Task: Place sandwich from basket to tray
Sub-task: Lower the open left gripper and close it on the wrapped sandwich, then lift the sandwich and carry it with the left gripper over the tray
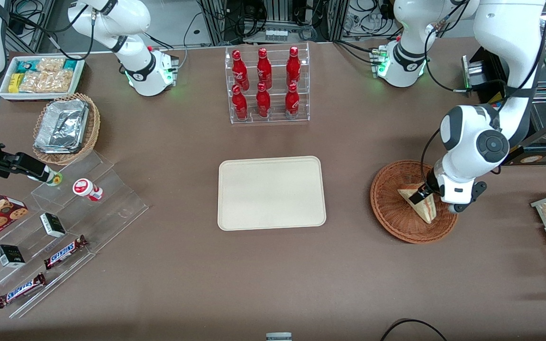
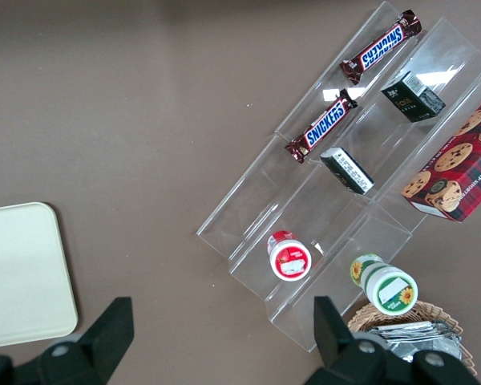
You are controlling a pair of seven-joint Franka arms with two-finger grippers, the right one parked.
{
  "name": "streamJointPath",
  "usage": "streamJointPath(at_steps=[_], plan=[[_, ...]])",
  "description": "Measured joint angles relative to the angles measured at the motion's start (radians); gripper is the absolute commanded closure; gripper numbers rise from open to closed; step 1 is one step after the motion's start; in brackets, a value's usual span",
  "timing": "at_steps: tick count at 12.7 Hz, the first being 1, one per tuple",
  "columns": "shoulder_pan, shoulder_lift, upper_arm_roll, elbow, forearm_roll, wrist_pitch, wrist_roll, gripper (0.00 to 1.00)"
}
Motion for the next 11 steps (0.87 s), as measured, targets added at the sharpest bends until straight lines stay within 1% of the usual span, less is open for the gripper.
streamJointPath(at_steps=[1,2,4,5,9,11], plan=[[0.006,0.013,0.004,0.000,0.000,0.008,0.000,0.08],[0.011,0.025,0.007,0.000,0.000,0.019,0.000,0.42],[0.015,0.038,0.008,0.000,0.000,0.034,0.000,0.92],[0.015,0.038,0.008,0.000,0.000,0.034,0.000,1.00],[0.015,0.037,0.007,0.003,0.000,0.031,-0.004,1.00],[0.014,0.036,0.004,0.026,0.000,-0.002,-0.004,1.00]])
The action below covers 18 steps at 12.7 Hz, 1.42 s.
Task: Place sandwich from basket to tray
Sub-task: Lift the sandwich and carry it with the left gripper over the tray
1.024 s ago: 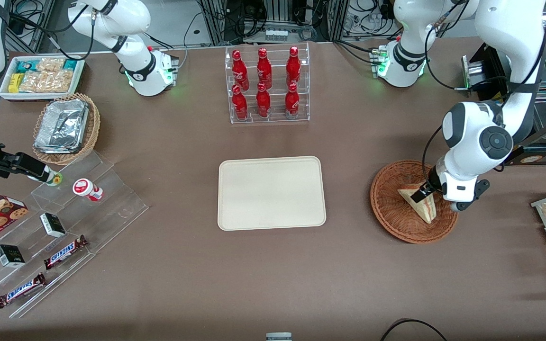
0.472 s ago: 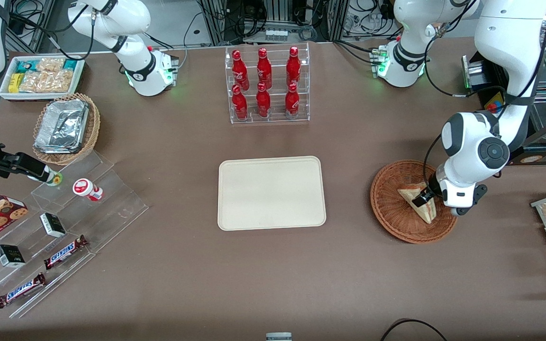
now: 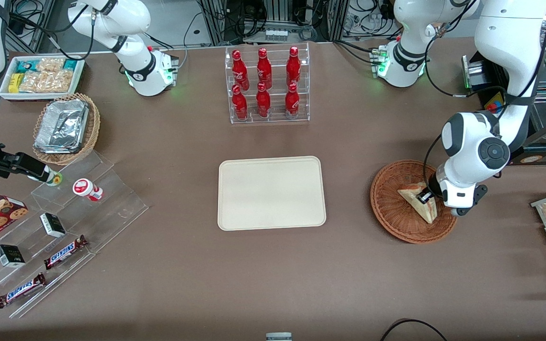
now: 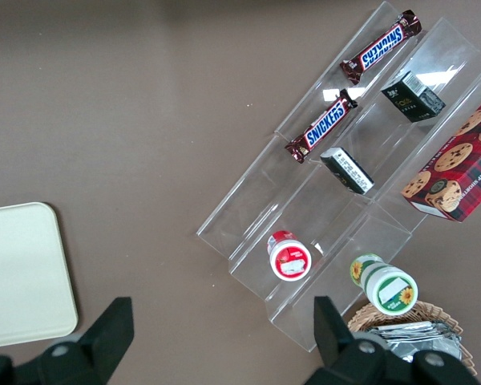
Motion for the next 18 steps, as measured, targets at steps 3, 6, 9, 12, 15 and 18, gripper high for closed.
streamJointPath(at_steps=[3,6,9,12,15,18], plan=[[-0.005,-0.007,-0.015,0.110,0.000,-0.172,0.004,1.00],[-0.011,-0.009,-0.072,0.214,0.001,-0.297,0.062,1.00],[-0.016,-0.001,-0.174,0.239,0.000,-0.322,0.119,1.00],[-0.094,0.047,-0.238,0.282,0.001,-0.322,0.119,1.00],[-0.215,0.105,-0.241,0.326,0.001,-0.321,0.091,1.00],[-0.327,0.197,-0.241,0.426,0.019,-0.322,-0.023,1.00]])
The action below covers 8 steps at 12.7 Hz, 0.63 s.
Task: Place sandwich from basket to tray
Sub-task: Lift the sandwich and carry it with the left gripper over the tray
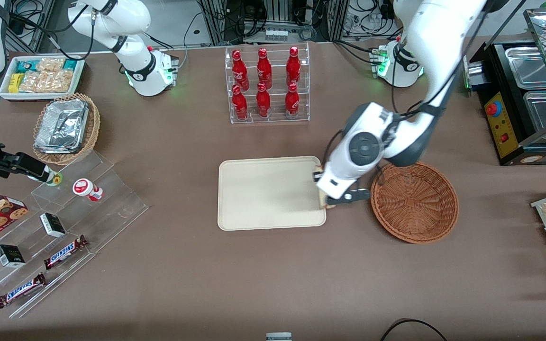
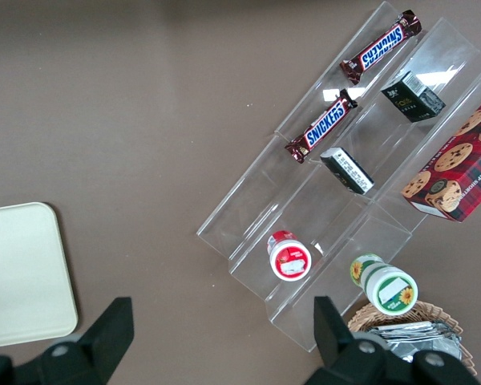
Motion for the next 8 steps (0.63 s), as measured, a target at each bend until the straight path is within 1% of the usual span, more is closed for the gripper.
streamJointPath(at_steps=[2,3,6,8], plan=[[-0.079,0.073,0.000,0.086,0.066,-0.006,-0.120,1.00],[-0.114,0.106,0.000,0.128,0.085,-0.013,-0.161,1.00],[-0.194,0.191,0.002,0.238,0.101,-0.021,-0.219,1.00],[-0.230,0.246,0.002,0.301,0.133,-0.023,-0.258,1.00]])
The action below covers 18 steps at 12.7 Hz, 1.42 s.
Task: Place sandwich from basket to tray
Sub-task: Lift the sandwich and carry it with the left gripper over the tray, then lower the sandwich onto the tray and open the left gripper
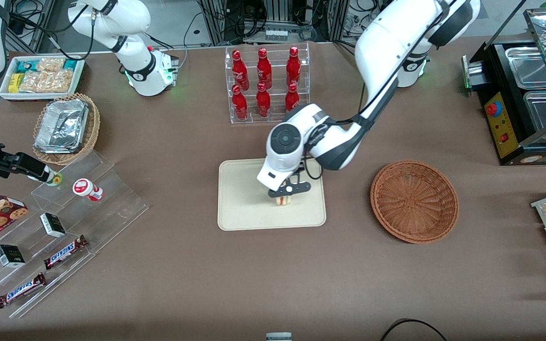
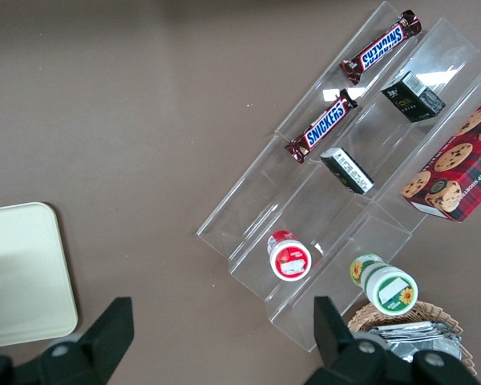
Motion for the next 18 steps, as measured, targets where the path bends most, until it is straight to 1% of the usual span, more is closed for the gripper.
streamJointPath(at_steps=[2,6,7,8,9,10,15,18], plan=[[-0.027,0.059,0.000,0.062,0.030,-0.013,-0.034,1.00],[-0.044,0.114,0.001,0.144,0.041,-0.068,-0.048,1.00],[-0.045,0.120,0.005,0.151,0.041,-0.071,-0.053,0.76],[-0.046,0.126,0.009,0.155,0.041,-0.071,-0.057,0.62],[-0.046,0.132,0.012,0.161,0.041,-0.071,-0.059,0.36],[-0.046,0.139,0.013,0.165,0.041,-0.071,-0.060,0.00],[-0.050,0.146,0.013,0.188,0.050,-0.071,-0.062,0.00],[-0.051,0.114,0.012,0.219,0.058,-0.103,-0.063,0.00]])
